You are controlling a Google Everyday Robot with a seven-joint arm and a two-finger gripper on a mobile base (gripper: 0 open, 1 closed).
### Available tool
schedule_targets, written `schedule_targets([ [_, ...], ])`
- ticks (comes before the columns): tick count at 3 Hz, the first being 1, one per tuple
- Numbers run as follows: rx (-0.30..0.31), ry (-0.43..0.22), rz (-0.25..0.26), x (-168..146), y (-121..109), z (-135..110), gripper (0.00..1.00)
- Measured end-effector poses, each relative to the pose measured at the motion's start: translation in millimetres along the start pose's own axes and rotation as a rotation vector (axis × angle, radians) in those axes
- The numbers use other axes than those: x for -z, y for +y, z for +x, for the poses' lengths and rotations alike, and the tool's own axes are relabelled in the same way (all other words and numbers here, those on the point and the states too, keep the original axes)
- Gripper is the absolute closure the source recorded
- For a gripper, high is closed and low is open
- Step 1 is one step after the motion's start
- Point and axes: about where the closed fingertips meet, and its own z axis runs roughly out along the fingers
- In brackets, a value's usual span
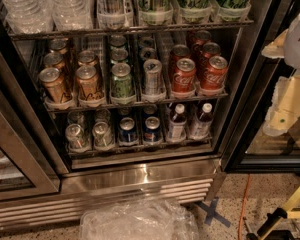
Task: Pick redbull can from middle shelf of fridge
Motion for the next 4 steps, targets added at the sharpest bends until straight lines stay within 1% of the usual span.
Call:
schedule_targets([
  [1,-0.009,-0.009,0.011,0.1,0.2,-1.8,0.0],
  [2,-0.086,-0.056,0.007,-17.3,16.7,-8.0,0.0],
  [3,-0.204,-0.124,-0.018,-57.1,39.0,-13.1,0.0],
  [4,-0.315,-0.196,-0.04,-98.5,51.0,-19.2,0.0],
])
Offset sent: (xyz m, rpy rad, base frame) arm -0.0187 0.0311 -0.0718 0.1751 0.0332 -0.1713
